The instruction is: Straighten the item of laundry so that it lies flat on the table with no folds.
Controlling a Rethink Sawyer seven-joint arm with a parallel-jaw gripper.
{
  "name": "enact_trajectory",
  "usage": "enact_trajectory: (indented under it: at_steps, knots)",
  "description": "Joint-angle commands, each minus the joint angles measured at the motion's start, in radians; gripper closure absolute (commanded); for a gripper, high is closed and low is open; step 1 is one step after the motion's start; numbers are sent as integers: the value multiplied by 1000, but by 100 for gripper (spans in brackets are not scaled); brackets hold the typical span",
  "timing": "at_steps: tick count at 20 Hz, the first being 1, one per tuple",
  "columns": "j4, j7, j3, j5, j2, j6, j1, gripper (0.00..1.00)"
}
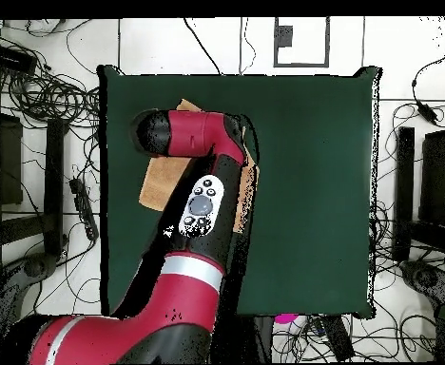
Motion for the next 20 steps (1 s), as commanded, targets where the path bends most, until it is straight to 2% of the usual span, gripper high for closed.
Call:
enact_trajectory:
  at_steps: [1, 5, 11, 14, 20]
  knots:
    - [151, 68, 131, 34, 18, 111, -31, 0]
    - [166, 34, 109, 13, -2, 174, -39, 0]
    - [284, -39, 79, -16, -148, 335, -40, 0]
    - [349, -93, 89, -32, -204, 329, -51, 0]
    - [396, -101, 123, -54, -218, 213, -45, 0]
